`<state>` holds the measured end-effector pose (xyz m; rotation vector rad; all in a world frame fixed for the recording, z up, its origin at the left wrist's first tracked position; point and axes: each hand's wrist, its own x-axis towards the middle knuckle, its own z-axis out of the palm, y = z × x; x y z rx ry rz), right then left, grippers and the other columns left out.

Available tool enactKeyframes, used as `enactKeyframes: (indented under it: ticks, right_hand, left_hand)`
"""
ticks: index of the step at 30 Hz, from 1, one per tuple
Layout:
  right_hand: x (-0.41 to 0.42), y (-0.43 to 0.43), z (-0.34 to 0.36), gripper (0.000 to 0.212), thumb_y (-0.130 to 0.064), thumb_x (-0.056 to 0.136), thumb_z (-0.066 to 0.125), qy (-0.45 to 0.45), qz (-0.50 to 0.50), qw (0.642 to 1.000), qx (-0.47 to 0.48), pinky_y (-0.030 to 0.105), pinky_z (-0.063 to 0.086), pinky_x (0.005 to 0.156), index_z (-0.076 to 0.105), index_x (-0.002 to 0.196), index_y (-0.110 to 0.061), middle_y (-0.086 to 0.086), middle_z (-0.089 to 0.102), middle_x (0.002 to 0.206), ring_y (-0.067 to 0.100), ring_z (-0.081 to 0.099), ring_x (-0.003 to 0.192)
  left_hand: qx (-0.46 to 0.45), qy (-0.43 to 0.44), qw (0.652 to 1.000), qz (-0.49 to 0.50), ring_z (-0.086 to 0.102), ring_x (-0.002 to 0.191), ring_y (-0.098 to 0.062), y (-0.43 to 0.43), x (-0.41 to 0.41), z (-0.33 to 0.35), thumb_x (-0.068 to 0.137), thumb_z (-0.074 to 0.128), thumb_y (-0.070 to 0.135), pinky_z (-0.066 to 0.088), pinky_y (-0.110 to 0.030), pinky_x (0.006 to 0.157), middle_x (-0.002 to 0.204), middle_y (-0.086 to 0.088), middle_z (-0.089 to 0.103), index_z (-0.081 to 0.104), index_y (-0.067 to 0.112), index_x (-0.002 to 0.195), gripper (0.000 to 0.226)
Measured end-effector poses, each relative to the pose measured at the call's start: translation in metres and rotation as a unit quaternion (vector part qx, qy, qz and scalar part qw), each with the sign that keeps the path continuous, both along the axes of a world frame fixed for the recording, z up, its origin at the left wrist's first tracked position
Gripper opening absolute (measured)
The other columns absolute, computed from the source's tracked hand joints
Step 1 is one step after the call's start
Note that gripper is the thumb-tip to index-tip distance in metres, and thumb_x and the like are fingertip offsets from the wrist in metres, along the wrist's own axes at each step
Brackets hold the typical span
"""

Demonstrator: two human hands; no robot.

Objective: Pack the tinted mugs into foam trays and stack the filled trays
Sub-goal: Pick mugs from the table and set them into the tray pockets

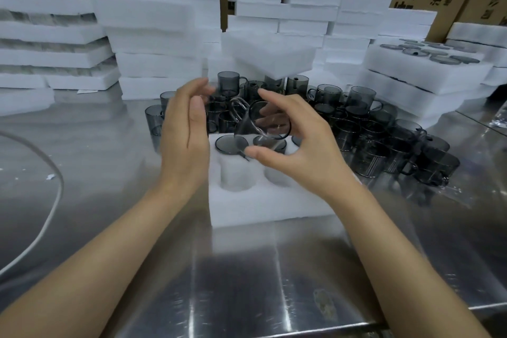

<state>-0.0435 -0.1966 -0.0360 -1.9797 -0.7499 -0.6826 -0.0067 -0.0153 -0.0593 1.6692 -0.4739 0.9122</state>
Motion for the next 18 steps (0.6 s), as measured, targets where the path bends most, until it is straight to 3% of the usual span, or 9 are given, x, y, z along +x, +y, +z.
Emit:
enactKeyframes:
  ticks: [4, 8, 14, 16, 18]
  right_hand:
    - [-0.001, 0.011, -0.006, 0.068, -0.04, 0.069, 0.083, 0.029, 0.005, 0.999, -0.036, 0.023, 0.051, 0.084, 0.056, 0.129, -0.022, -0.009, 0.055, 0.109, 0.005, 0.06, 0.097]
    - [0.001, 0.012, -0.011, 0.072, -0.046, 0.07, 0.08, 0.065, 0.012, 0.993, -0.1, 0.012, 0.042, 0.084, 0.052, 0.133, -0.026, -0.023, 0.047, 0.109, -0.008, 0.052, 0.094]
    - [-0.002, 0.01, -0.01, 0.07, -0.049, 0.082, 0.067, 0.093, 0.046, 0.981, -0.163, 0.025, 0.043, 0.096, 0.046, 0.142, -0.02, -0.013, 0.051, 0.121, 0.005, 0.052, 0.109]
    - [-0.003, 0.011, -0.009, 0.07, -0.052, 0.081, 0.065, 0.093, 0.036, 0.979, -0.18, 0.029, 0.046, 0.092, 0.046, 0.142, -0.023, -0.008, 0.056, 0.112, 0.008, 0.054, 0.1]
    - [-0.004, 0.012, -0.008, 0.067, -0.054, 0.082, 0.064, 0.092, 0.03, 0.978, -0.186, 0.032, 0.046, 0.09, 0.046, 0.142, -0.029, -0.008, 0.057, 0.105, 0.007, 0.054, 0.096]
  left_hand:
    - [-0.08, 0.147, 0.984, -0.062, 0.056, 0.11, -0.004, -0.006, 0.007, -0.01, 0.101, 0.037, 0.014, 0.042, -0.027, 0.096, 0.11, 0.01, 0.064, 0.055, 0.026, 0.116, 0.027]
    - [-0.068, 0.175, 0.976, -0.112, 0.058, 0.103, -0.009, -0.01, 0.01, -0.017, 0.095, 0.036, -0.008, 0.043, -0.027, 0.096, 0.102, 0.0, 0.063, 0.06, 0.009, 0.107, 0.032]
    - [-0.13, 0.206, 0.959, -0.143, 0.058, 0.111, -0.032, -0.007, 0.013, -0.019, 0.092, 0.037, -0.008, 0.044, -0.041, 0.1, 0.107, -0.016, 0.064, 0.063, 0.007, 0.1, 0.032]
    - [-0.161, 0.215, 0.95, -0.157, 0.061, 0.104, -0.026, -0.008, 0.013, -0.019, 0.093, 0.037, -0.005, 0.046, -0.039, 0.096, 0.1, -0.012, 0.066, 0.064, 0.011, 0.095, 0.031]
    - [-0.168, 0.219, 0.948, -0.159, 0.061, 0.102, -0.023, -0.008, 0.015, -0.019, 0.095, 0.038, -0.002, 0.043, -0.045, 0.099, 0.096, -0.009, 0.067, 0.064, 0.014, 0.092, 0.031]
